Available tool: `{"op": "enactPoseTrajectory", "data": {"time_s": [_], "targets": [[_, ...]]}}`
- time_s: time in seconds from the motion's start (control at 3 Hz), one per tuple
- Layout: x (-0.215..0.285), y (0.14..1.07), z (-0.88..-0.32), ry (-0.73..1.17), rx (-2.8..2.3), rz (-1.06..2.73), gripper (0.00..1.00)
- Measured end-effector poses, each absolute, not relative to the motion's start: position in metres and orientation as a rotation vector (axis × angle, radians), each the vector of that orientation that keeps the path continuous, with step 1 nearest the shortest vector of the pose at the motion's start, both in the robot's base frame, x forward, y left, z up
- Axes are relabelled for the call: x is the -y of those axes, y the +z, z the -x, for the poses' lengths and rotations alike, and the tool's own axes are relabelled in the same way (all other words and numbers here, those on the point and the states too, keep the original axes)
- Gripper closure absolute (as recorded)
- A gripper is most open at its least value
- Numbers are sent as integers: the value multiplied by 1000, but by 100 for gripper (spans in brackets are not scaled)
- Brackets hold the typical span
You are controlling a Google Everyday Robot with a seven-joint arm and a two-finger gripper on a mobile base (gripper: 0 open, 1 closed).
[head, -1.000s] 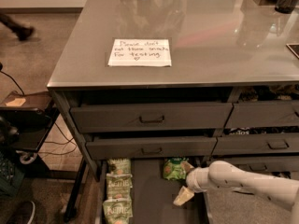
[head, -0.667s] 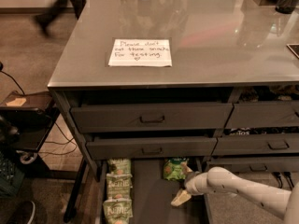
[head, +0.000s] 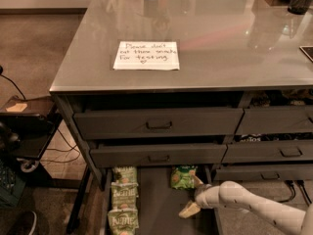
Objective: Pick green rice chip bag from bottom drawer and place on counter
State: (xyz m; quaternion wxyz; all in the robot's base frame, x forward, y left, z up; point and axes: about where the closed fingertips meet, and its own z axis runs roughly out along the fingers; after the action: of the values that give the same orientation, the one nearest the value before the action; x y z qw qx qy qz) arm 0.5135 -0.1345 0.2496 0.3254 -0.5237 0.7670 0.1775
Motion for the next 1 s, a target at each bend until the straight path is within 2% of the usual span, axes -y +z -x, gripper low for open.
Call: {"op": "enactPoseTrajectory", "data": {"time_s": [1.0], "targets": [[130,202,-560,435,-2000,997,0]]}}
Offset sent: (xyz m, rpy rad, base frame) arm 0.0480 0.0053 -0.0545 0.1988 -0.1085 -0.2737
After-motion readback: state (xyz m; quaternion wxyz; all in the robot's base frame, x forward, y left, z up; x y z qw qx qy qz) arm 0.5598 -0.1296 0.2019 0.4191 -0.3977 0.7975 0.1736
